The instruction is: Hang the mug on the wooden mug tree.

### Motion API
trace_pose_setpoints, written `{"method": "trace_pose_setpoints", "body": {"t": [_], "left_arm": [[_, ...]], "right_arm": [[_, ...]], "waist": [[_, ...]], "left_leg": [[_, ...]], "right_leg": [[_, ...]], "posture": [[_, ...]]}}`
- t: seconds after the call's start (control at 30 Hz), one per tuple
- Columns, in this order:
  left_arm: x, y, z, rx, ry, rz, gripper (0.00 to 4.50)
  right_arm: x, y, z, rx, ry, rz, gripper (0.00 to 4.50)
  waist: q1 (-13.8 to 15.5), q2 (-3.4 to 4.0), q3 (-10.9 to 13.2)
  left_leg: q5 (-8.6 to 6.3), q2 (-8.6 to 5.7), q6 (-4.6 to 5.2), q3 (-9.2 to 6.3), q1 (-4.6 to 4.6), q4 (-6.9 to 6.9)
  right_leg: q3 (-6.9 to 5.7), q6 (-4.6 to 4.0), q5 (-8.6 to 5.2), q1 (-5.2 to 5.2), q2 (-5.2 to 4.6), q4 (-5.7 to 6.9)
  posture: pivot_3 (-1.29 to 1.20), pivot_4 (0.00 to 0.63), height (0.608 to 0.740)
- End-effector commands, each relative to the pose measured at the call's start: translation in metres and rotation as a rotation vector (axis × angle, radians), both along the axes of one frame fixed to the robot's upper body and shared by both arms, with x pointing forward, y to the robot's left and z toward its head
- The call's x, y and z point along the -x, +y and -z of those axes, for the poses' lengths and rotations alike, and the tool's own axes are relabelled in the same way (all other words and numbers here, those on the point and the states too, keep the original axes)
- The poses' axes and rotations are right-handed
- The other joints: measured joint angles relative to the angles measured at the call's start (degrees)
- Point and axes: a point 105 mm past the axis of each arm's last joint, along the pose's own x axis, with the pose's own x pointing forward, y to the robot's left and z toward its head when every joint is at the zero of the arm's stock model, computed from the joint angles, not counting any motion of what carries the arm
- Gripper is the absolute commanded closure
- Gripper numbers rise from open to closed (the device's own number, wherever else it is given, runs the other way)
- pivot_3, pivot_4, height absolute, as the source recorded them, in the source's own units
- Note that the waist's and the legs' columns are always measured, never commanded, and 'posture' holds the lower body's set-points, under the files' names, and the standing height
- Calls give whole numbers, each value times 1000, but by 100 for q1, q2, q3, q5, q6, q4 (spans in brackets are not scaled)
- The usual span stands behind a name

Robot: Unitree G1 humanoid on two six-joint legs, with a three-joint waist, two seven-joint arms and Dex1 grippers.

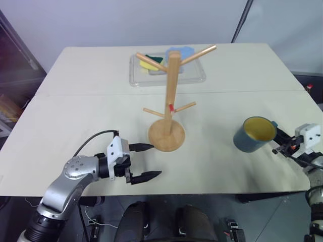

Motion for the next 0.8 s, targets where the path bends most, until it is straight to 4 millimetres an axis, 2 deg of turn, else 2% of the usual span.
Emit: {"method": "trace_pose_setpoints", "body": {"t": [0.03,0.4,0.63,0.8], "left_arm": [[-3,2,-12,25,-38,-21,0],[-27,19,-17,55,-65,-132,0],[-37,34,-16,47,-91,-193,0],[-38,38,-16,49,-100,-209,0]], "right_arm": [[6,21,-37,129,-138,-44,4425],[30,126,-99,350,-257,-320,4425],[48,190,-117,386,-228,-540,4425],[50,217,-120,415,-210,-606,4425]], "waist": [[-3,0,0],[9,-5,4],[1,-15,11],[5,-32,20]], "left_leg": [[0,0,0,0,0,0],[-1,1,-1,0,-4,-3],[-1,2,-1,-3,-5,-4],[-2,3,-1,-4,-10,-4]], "right_leg": [[0,0,0,-1,0,0],[1,1,-1,-6,-1,0],[1,-1,-1,-8,-2,-1],[1,-3,-2,-13,-6,-5]], "posture": [[0,150,740],[0,150,740],[0,150,740],[0,150,740]]}}
